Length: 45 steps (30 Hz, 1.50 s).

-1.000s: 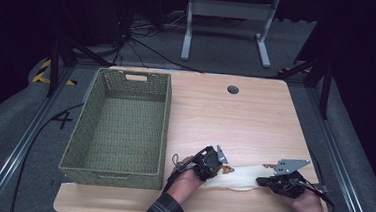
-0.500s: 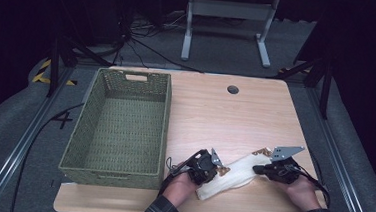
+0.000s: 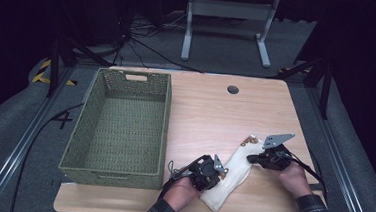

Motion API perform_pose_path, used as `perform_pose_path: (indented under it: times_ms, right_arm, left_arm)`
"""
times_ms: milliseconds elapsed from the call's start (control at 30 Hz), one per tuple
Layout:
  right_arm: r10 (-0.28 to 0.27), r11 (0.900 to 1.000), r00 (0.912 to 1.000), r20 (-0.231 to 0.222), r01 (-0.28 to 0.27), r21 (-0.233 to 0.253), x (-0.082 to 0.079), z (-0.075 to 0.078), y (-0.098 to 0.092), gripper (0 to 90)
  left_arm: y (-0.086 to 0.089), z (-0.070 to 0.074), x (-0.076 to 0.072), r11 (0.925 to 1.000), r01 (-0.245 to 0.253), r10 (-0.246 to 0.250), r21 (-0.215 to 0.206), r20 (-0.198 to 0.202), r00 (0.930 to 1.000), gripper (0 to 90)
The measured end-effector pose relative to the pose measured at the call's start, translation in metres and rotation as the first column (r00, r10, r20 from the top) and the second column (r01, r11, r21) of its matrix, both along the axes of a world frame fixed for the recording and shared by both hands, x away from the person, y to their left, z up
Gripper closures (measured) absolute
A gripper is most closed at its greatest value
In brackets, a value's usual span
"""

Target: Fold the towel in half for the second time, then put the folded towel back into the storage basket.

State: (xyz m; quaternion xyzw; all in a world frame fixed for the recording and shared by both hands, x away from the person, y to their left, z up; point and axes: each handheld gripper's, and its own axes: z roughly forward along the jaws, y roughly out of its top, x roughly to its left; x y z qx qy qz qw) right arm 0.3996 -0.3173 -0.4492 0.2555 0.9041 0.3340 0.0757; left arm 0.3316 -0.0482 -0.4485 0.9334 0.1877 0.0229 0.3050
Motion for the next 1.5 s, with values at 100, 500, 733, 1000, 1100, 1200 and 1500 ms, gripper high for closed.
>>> perform_pose_path:
  times_ms: [100,500,733,1000,1100,1200,1500]
  right_arm:
    - [0.003,1.0,1.0,-0.001,-0.003,0.002,0.007,0.0,0.004,89.9]
    - [0.036,0.999,0.9993,0.01,-0.036,0.012,0.028,-0.001,0.026,89.9]
    - [0.049,0.998,0.9987,0.012,-0.05,0.039,0.033,-0.004,0.042,89.9]
    - [0.061,0.997,0.9981,0.01,-0.061,0.045,0.036,-0.004,0.046,89.8]
    - [0.058,0.997,0.9982,0.01,-0.059,0.043,0.035,-0.004,0.046,89.6]
    - [0.065,0.996,0.9978,0.008,-0.066,0.055,0.034,0.0,0.044,87.5]
    - [0.123,0.989,0.9919,0.032,-0.126,0.083,0.009,0.018,0.039,71.8]
  left_arm:
    - [-0.005,0.0,-0.003,0.9995,0.031,-0.031,0.003,-0.005,0.9995,89.6]
    - [-0.02,0.0,-0.015,0.9949,0.101,-0.101,0.0,-0.003,0.9949,89.6]
    - [-0.023,-0.001,-0.016,0.9937,0.112,-0.112,-0.006,-0.017,0.9936,89.7]
    - [-0.022,-0.001,-0.016,0.9941,0.108,-0.108,-0.013,-0.017,0.994,89.6]
    - [-0.021,-0.001,-0.015,0.9934,0.114,-0.114,-0.018,-0.014,0.9934,89.4]
    - [-0.015,0.002,-0.013,0.9953,0.093,-0.093,-0.029,-0.009,0.9956,87.2]
    - [0.006,0.005,0.001,0.9984,0.02,-0.02,-0.054,0.004,0.9998,71.9]
